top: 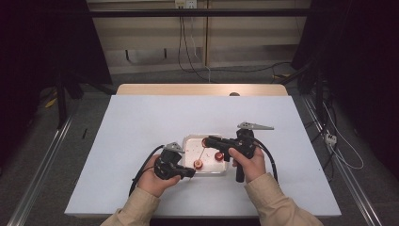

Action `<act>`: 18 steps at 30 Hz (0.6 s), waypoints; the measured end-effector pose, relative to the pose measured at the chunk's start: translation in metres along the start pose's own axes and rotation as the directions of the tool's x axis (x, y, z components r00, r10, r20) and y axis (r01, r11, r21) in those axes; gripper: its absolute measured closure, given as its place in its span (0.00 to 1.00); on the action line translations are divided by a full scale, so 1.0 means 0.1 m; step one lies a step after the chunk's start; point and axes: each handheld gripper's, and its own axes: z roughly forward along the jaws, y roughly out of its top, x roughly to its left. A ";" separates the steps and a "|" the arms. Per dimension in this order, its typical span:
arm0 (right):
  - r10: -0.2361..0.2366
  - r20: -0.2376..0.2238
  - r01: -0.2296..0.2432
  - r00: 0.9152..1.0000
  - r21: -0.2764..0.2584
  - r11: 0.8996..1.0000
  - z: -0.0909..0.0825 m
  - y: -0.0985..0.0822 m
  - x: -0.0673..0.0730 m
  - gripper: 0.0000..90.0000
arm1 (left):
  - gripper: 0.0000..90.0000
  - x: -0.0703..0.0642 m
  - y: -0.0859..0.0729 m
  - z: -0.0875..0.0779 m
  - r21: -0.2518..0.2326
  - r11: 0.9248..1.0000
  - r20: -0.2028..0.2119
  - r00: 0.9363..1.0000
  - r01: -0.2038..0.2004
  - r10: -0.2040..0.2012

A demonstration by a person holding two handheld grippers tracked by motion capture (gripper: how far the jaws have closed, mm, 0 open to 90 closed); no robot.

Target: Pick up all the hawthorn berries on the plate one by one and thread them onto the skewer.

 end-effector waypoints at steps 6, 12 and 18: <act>-0.024 0.003 0.024 1.000 -0.012 1.000 -0.01 0.00 0.01 0.80 | 1.00 -0.01 0.00 0.00 -0.025 0.999 0.012 1.000 0.025 -0.025; 0.017 0.021 -0.016 1.000 -0.038 0.999 0.02 -0.09 -0.01 0.61 | 1.00 0.01 0.00 -0.01 -0.038 0.999 0.020 0.999 0.036 -0.036; 0.018 0.016 -0.017 1.000 -0.031 0.999 0.08 -0.14 0.00 0.64 | 1.00 -0.01 0.00 0.03 -0.026 0.999 0.019 1.000 0.024 -0.023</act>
